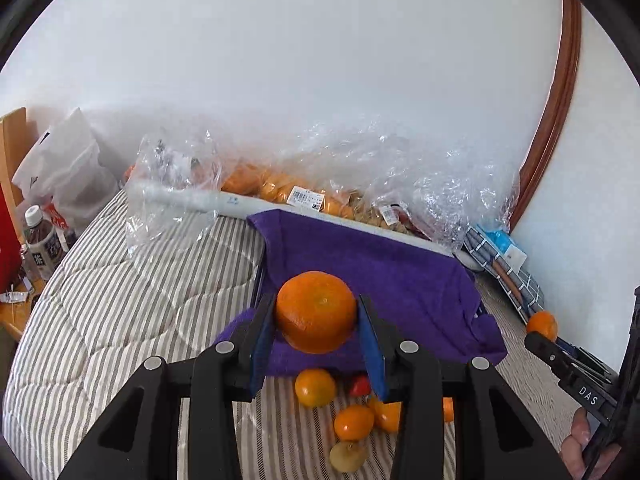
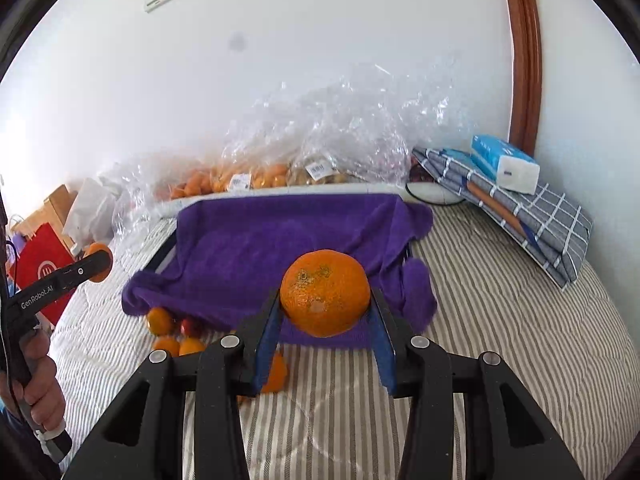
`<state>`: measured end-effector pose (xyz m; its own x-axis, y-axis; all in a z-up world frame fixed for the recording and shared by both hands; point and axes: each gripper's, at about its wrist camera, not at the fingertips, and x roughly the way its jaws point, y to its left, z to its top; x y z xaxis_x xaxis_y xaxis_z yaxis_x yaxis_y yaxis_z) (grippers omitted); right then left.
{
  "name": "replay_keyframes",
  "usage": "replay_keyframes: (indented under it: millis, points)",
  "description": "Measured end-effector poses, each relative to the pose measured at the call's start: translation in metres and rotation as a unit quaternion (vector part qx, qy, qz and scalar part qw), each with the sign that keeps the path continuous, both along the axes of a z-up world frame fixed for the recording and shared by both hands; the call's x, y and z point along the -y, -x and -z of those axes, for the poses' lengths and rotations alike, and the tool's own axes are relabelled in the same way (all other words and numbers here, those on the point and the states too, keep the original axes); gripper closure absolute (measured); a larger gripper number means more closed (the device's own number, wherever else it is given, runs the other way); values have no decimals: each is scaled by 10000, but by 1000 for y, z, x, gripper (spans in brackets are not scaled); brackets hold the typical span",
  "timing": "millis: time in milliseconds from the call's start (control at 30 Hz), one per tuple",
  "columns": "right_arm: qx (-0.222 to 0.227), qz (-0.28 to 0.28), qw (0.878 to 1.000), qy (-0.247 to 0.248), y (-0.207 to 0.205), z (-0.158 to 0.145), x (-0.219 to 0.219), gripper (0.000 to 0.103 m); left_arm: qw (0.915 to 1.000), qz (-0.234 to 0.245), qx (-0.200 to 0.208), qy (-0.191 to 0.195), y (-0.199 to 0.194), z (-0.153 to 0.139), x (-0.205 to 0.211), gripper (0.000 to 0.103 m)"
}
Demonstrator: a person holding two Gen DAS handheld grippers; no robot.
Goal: Organize fruits
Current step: 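Carry the held oranges with both grippers over the purple towel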
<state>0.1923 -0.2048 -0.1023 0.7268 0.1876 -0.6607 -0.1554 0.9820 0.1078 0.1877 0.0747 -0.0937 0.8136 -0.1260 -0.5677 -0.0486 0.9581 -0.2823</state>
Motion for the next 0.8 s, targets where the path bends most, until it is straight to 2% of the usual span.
replay_keyframes:
  millis: [367, 633, 800]
  points:
    - [104, 68, 9999, -78, -52, -3, -3, 61, 9999, -129, 80, 64, -54, -9, 7, 65]
    - [126, 92, 9999, 73, -89, 6, -3, 61, 9996, -169, -123, 211, -79, 20, 6, 65]
    - [-39, 151, 9999, -39, -101, 23, 3, 61, 9996, -166, -211, 64, -84, 35, 7, 65]
